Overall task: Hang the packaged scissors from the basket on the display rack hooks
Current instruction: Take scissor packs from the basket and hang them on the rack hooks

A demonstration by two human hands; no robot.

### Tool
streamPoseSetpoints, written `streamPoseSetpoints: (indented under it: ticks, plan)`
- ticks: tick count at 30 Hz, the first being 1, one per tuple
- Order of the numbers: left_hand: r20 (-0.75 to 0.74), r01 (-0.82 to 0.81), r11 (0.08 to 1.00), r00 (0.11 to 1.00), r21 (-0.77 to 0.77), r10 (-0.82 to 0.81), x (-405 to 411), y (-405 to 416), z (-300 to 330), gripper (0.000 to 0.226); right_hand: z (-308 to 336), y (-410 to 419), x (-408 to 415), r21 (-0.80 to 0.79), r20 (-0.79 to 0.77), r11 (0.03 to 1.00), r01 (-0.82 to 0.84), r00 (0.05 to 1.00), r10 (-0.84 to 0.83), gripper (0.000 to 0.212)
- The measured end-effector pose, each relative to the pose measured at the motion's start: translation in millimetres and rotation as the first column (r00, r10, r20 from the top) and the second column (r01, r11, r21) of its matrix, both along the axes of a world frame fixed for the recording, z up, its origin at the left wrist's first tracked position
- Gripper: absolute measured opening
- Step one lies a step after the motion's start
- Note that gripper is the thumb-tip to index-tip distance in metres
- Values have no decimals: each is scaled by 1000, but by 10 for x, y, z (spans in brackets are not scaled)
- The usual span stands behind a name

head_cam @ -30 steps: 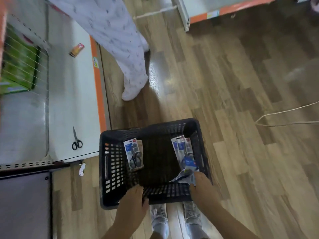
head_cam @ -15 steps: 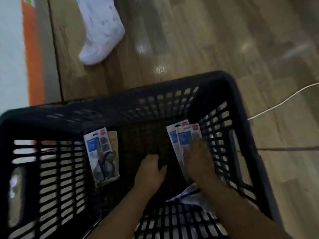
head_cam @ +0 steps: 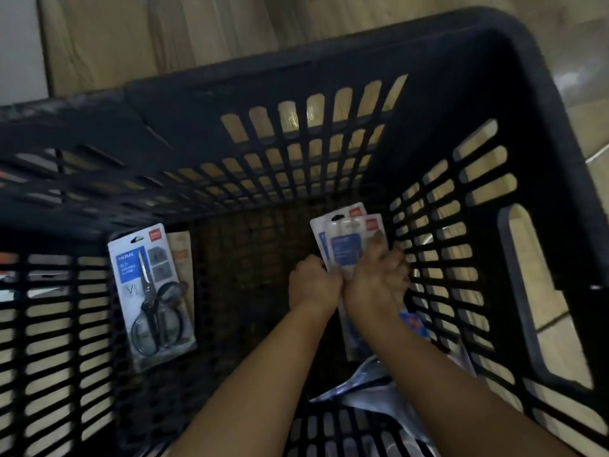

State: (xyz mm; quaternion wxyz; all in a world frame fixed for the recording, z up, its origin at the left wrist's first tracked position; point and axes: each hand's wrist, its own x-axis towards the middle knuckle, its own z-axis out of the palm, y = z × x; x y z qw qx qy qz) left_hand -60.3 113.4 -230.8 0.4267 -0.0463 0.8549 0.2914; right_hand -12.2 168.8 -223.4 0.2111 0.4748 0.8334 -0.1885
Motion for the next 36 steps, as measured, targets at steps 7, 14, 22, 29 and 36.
streamPoseSetpoints:
  ticks: [7, 14, 22, 29, 36]
  plan:
    - [183, -269, 959, 942, -85, 281, -111, 180, -37, 17, 95, 93, 68, -105, -27, 987, 123, 992, -126, 97]
    - [184, -485, 874, 861, 17, 474, -100, 105, 40, 30, 61, 120, 53, -223, -79, 946, 237, 963, -259, 97]
    - [360, -502, 856, 827, 126, 432, -134, -152, 49, 29, 57, 131, 75, -635, -138, 536, 556, 600, -788, 65]
    - [302, -586, 803, 789, 109, 535, -171, -549, 395, 27, 131, 30, 103, -715, 46, 397, 575, 605, -795, 25]
    - [234, -689, 724, 710, 36, 664, -437, -1067, 1363, 56, 999, -116, -222, -730, 19, 510, 455, 759, -651, 24]
